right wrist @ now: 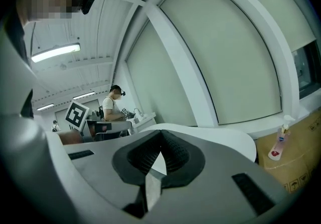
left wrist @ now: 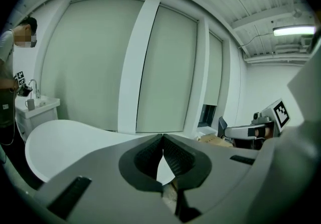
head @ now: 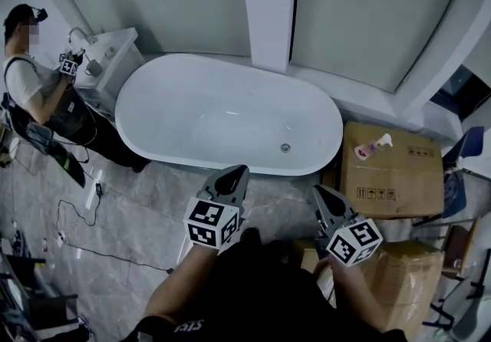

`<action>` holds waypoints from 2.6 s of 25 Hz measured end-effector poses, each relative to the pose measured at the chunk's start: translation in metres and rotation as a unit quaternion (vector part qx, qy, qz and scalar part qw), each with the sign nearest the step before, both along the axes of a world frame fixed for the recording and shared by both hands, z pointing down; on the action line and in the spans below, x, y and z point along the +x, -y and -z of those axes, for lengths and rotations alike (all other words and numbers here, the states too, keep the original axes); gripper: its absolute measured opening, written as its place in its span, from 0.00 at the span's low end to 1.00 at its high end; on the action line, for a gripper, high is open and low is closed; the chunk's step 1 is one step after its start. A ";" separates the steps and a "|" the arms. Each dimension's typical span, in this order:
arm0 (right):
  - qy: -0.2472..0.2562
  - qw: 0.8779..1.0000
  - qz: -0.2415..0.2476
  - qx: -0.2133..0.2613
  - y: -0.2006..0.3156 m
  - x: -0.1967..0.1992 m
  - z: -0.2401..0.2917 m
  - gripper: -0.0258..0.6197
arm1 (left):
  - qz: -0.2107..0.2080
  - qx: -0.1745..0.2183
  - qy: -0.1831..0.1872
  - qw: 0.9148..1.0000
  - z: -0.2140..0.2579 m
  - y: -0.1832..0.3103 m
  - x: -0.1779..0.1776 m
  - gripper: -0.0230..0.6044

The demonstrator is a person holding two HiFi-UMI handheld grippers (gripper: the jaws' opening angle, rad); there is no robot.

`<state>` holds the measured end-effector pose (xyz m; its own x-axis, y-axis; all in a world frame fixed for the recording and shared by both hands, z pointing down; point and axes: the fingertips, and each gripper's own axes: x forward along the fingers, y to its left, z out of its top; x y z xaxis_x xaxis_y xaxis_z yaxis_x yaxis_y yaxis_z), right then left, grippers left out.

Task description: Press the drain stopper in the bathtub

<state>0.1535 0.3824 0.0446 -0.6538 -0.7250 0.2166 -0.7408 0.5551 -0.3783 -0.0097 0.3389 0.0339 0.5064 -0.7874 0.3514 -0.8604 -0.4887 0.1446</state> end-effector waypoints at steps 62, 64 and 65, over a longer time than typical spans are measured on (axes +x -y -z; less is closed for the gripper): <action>-0.091 0.966 0.163 -0.177 0.393 -0.009 -0.159 0.06 | 0.107 -0.132 -0.006 0.985 -0.163 0.369 0.012 0.06; -0.100 0.964 0.161 -0.185 0.394 -0.021 -0.169 0.06 | 0.098 -0.136 -0.008 0.986 -0.178 0.374 0.004 0.06; -0.104 0.964 0.157 -0.189 0.395 -0.025 -0.173 0.06 | 0.093 -0.139 -0.011 0.986 -0.185 0.376 0.000 0.06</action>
